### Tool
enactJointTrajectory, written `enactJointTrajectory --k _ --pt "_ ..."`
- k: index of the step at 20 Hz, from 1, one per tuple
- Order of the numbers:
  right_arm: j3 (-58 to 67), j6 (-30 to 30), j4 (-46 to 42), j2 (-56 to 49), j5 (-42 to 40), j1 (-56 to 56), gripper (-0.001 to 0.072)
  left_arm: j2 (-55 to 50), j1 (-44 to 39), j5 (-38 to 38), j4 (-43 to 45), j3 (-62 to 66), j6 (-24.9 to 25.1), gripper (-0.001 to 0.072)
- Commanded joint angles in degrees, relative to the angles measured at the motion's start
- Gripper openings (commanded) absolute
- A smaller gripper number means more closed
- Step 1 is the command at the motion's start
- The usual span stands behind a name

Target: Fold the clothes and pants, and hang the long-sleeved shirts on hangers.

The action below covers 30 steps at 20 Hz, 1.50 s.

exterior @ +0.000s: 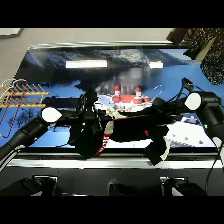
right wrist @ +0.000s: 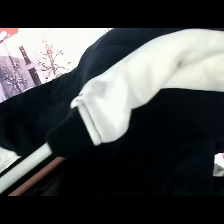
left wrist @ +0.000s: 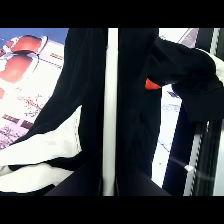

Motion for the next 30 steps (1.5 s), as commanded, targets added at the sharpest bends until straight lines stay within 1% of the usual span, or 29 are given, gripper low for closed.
enactJointTrajectory --k 1,5,8,11,14,15,17,19,20,23,24,25,26,29,30 --pt "1.36 -2.75 0.87 4.37 0.98 -0.02 0.0042 -0.02 -0.02 -0.15 0.04 0.02 0.00 0.0039" --pt "6.19 -6.51 4.55 6.71 4.09 -0.02 0.0042 -0.02 -0.66 -0.26 -1.05 0.04 0.04 0.0039" --pt "7.19 -7.80 8.28 6.71 4.24 0.76 0.0042 -0.02 -2.43 -0.20 -1.27 0.04 0.02 0.0039" --pt "7.19 -8.11 7.02 6.71 6.29 5.79 0.0042 -0.02 -4.00 0.07 -1.27 0.04 0.02 0.0039" --pt "7.19 -5.51 0.61 6.91 10.01 9.75 0.0043 -0.04 -4.17 0.52 -3.08 0.04 0.07 0.0038" --pt "7.19 -5.40 -0.68 7.02 10.43 9.97 0.0043 -0.04 -4.20 1.14 -4.83 0.04 1.05 0.0038" --pt "7.19 -5.20 -1.79 7.52 9.94 9.97 0.0043 -0.13 -4.20 1.64 -10.05 0.02 4.98 0.0038" --pt "7.19 -4.92 -2.01 8.00 9.94 9.97 0.0044 -0.15 -4.20 1.99 -14.43 0.02 7.87 0.0038" --pt "7.19 -4.92 -2.08 8.28 9.92 9.97 0.0047 -0.15 -4.20 2.01 -15.63 0.02 8.24 0.0037" --pt "7.19 -4.94 -2.08 9.22 8.83 9.97 0.0201 -0.15 -4.20 1.95 -16.31 0.04 8.28 0.0037" --pt "7.19 -4.94 -2.05 9.55 8.31 9.97 0.0214 -0.13 -4.20 1.95 -16.68 0.04 9.25 0.0037" --pt "7.19 -4.94 -2.05 9.90 8.00 9.97 0.0296 -0.15 -4.20 1.99 -17.77 0.04 10.23 0.0037" --pt "7.19 -4.94 -2.05 10.32 8.07 9.97 0.0396 -0.15 -4.20 1.99 -19.23 0.04 11.45 0.0037" --pt "7.19 -4.94 -3.02 12.37 8.48 9.97 0.0403 -0.15 -4.20 1.99 -20.74 0.02 12.09 0.0037" --pt "7.19 -4.63 -4.57 13.70 8.48 9.97 0.0444 -0.15 -4.20 2.01 -20.72 0.02 12.09 0.0037"
